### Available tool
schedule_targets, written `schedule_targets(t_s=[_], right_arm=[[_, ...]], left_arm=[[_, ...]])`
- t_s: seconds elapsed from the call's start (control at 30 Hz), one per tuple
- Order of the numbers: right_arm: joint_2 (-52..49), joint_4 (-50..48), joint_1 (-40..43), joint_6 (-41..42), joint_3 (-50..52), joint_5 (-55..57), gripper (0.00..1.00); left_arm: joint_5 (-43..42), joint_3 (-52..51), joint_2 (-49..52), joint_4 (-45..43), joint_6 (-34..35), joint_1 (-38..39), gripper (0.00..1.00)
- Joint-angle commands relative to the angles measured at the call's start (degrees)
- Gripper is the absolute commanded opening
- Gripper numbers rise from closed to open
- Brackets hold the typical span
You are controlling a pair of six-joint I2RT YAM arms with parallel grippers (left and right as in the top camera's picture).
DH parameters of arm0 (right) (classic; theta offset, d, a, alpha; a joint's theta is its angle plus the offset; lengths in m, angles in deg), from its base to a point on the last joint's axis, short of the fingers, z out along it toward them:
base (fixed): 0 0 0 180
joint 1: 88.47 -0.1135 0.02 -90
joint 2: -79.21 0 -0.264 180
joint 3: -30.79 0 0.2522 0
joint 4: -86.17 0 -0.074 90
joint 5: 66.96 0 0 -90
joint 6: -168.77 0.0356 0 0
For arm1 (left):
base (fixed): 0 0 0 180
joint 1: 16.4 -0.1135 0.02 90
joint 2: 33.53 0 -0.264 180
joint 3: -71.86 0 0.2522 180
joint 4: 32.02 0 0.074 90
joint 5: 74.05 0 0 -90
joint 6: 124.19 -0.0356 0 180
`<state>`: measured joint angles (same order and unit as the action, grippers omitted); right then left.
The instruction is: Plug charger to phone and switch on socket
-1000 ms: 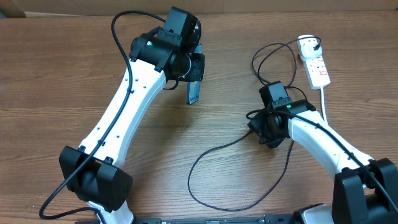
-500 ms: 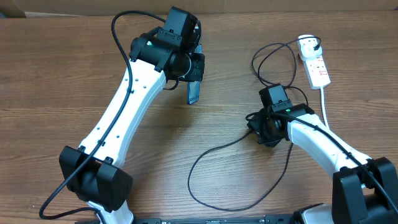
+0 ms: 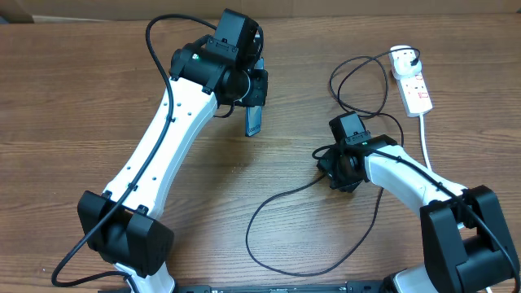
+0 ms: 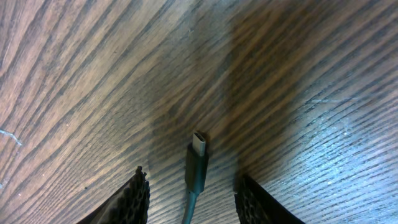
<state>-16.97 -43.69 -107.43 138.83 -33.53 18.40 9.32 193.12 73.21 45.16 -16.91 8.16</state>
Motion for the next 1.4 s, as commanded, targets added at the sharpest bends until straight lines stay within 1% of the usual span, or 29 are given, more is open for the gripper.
schedule_targets(t_s=[0.0,0.03,0.13,0.47,0.57,0.7,0.8,0.93,1.0,1.23,1.37], right_arm=[[-1.95,-0.13,-0.55,1.29,0.37,0.11,0.44],[-1.95,-0.09,-0.55,1.29,0.37,0.09,0.44],[-1.95,0.5,-0.59,1.73,0.37,0.09,0.4],[-1.95,1.84,-0.61,2.97,0.37,-0.07,0.38],[-2.12,1.9,-0.96,3.02,0.37,0.55,0.35],[-2.56,1.88,-1.81,4.28,0.37,1.64,0.34],[-2.6,1.92,-2.23,4.7,0.37,2.25,0.3],[-2.6,2.27,-2.43,4.76,0.33,2.91,0.29],[-2.58,3.56,-2.4,6.21,0.07,3.61,0.29],[-2.58,9.6,-2.4,6.21,-2.38,6.34,0.3],[-2.58,10.91,-2.4,6.21,-2.4,6.08,0.32]], left_arm=[[-0.48,0.55,-0.24,-0.26,0.76,0.13,0.04],[-0.48,0.55,-0.24,-0.24,0.76,0.13,0.04],[-0.48,0.55,-0.24,-0.24,0.76,0.13,0.04],[-0.48,0.55,-0.24,-0.26,0.76,0.13,0.04],[-0.5,0.55,-0.24,-0.22,0.76,0.13,0.04],[-0.55,0.55,-0.24,-0.15,0.76,0.13,0.04],[-0.87,0.55,-0.24,-0.15,0.76,0.13,0.04],[-0.87,0.55,-0.24,-0.07,0.76,0.13,0.04],[-0.87,0.55,-0.24,0.04,0.76,0.13,0.04],[-0.87,0.55,-0.24,0.2,0.76,0.13,0.04],[-0.87,0.55,-0.24,0.17,1.03,0.13,0.04]])
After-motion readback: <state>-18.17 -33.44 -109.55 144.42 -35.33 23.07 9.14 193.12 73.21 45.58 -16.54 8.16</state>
